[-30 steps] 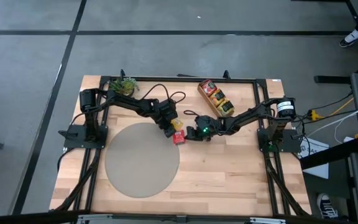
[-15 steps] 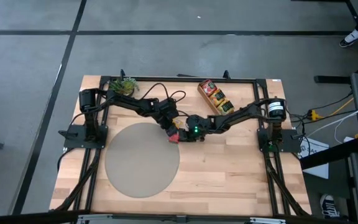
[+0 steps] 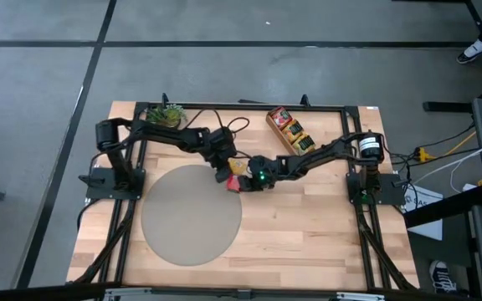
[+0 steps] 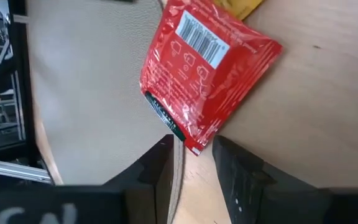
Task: Pick & Place Tea
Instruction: Put the red tea bag into the top section of the wooden organizer
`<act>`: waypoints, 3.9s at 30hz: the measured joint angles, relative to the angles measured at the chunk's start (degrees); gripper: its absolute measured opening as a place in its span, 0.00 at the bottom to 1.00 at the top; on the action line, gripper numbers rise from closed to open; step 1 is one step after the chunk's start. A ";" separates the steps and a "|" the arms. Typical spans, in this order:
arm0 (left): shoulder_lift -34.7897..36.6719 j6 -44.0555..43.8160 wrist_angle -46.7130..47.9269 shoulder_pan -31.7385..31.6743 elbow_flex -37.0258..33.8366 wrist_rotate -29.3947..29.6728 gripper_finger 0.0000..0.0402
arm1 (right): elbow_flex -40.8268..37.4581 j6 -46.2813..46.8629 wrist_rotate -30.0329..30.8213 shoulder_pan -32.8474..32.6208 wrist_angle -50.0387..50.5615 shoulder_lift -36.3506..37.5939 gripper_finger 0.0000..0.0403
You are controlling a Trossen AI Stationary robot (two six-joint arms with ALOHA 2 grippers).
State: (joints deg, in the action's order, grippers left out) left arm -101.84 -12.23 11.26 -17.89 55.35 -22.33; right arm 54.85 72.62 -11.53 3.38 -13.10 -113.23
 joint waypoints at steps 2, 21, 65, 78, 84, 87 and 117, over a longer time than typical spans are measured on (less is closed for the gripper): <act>1.77 5.51 2.98 0.52 -0.02 1.80 0.01 | -0.05 -1.37 1.22 -0.07 0.04 0.46 0.29; 2.02 20.23 4.36 6.94 -0.10 12.11 0.01 | -0.22 -7.58 9.14 -5.06 0.46 6.72 0.20; -4.72 1.93 -6.87 4.06 -0.12 3.08 0.01 | 0.02 2.56 9.91 -3.08 5.61 2.36 0.47; -6.69 1.83 -7.21 3.04 0.09 0.71 0.01 | -0.07 3.85 9.61 -1.58 5.68 2.12 0.20; -7.99 1.37 -7.47 2.61 0.23 -1.80 0.01 | -0.13 3.85 9.64 -1.46 6.47 2.06 0.04; -7.24 1.47 -7.15 2.16 0.09 -1.13 0.01 | -0.11 3.77 9.66 -1.44 7.05 2.06 0.02; 16.96 4.21 6.64 -19.04 -0.07 -25.62 0.32 | 4.73 -28.87 14.03 -0.71 9.47 13.18 0.00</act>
State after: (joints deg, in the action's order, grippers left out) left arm -84.89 -8.01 17.90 -36.93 55.29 -47.95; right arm 59.58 43.75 2.50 2.66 -3.63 -100.05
